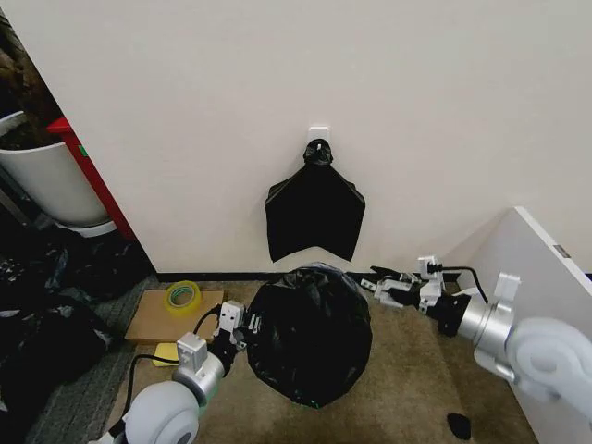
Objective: Place the garbage bag over the trash bin.
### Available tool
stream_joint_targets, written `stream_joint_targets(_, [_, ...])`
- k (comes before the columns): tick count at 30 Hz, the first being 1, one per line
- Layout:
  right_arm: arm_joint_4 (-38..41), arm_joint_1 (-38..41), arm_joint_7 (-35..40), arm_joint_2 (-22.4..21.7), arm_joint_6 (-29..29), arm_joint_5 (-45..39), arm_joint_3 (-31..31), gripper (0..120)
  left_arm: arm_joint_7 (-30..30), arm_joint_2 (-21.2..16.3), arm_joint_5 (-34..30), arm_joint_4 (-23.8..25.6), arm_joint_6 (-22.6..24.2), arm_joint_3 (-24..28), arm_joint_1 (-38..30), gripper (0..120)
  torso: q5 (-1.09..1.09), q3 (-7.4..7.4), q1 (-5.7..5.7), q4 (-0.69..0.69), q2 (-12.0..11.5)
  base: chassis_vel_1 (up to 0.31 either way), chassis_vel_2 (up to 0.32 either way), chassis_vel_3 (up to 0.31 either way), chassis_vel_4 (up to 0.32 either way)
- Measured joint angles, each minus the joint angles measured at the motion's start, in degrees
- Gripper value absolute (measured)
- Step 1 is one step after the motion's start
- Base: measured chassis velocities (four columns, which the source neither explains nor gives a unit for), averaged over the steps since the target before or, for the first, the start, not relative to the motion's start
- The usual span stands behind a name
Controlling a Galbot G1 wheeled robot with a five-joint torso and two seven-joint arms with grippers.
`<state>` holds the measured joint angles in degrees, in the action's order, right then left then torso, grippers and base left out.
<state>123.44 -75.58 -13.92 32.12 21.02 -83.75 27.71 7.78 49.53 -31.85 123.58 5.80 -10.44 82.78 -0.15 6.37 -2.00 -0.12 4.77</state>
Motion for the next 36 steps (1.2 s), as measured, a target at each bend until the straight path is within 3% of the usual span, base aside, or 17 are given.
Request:
stream_joint_targets(10, [-0.85,0.38,-1.42,0.26,0.23,2.99,-2.73,99,-0.07,0.34,0.69,0.4,-1.01,0.06,0.89,0,0.0,0.0,0.0,-0.01,0.0,0.0,0.0,0.0,0.0])
stream_joint_targets(15, [-1.52,0.23,-1.43,0.74,0.15,4.42,-4.01,84,-0.09,0.6,0.87,1.02,-0.95,0.46,0.82,0,0.01,0.0,0.0,-0.01,0.0,0.0,0.0,0.0,0.0])
stream_joint_targets(18, [-2.23,0.87,-1.42,0.95,0.08,4.48,-4.8,68,0.0,0.39,1.22,1.38,-1.06,0.9,1.21,0,0.0,0.0,0.0,0.0,0.0,0.0,0.0,0.0,0.0])
stream_joint_targets(23, [-2.4,1.05,-1.67,0.88,0.02,4.52,-5.11,54,0.09,0.27,1.28,1.85,-1.09,1.1,0.99,0,0.01,0.0,0.0,-0.01,0.0,0.0,0.0,0.0,0.0])
stream_joint_targets(36, [-2.2,0.93,-2.06,0.92,-0.39,5.45,-5.32,4,0.52,0.33,0.9,2.27,-1.09,1.36,0.76,0,0.0,0.0,0.0,-0.01,0.0,0.0,0.0,0.0,0.0])
